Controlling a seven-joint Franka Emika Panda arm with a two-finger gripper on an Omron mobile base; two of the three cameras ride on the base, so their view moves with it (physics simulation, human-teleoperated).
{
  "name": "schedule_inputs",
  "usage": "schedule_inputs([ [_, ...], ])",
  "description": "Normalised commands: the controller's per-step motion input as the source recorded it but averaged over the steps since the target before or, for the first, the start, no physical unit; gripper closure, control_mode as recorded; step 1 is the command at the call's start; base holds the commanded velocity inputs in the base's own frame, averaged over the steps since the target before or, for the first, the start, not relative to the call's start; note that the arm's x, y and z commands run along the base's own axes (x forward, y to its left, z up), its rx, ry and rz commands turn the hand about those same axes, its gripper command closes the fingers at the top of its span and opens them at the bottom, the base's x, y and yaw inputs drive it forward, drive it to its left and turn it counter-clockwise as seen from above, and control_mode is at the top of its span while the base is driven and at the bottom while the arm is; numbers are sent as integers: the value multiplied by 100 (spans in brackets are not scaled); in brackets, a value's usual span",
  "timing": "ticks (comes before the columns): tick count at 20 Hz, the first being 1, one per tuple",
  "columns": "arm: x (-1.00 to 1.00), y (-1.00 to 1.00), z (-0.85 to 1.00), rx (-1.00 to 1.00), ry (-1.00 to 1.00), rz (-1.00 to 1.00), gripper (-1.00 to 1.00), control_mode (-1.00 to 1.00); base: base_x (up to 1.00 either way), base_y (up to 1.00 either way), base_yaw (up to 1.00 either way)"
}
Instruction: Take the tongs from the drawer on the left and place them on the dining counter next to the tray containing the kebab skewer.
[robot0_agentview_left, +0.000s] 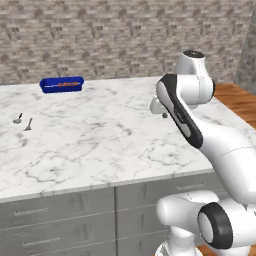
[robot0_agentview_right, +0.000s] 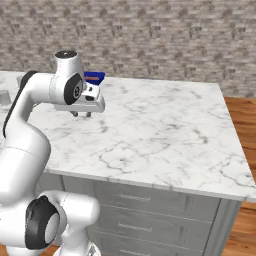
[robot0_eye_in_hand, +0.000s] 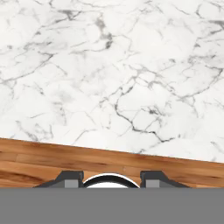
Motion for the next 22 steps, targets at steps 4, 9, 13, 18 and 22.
schedule_inputs([
  [4,-24,6,-5,0,0,0,-100,-100,0,0,0],
  [9,-52,52,-13,-2,-2,1,-100,-100,0,0,0],
  [13,-75,77,-31,-10,-9,2,-100,-100,0,0,0],
  [18,-81,96,-51,-18,-12,3,-100,-100,0,0,0],
  [22,-75,100,-56,-13,-16,1,-100,-100,0,0,0],
])
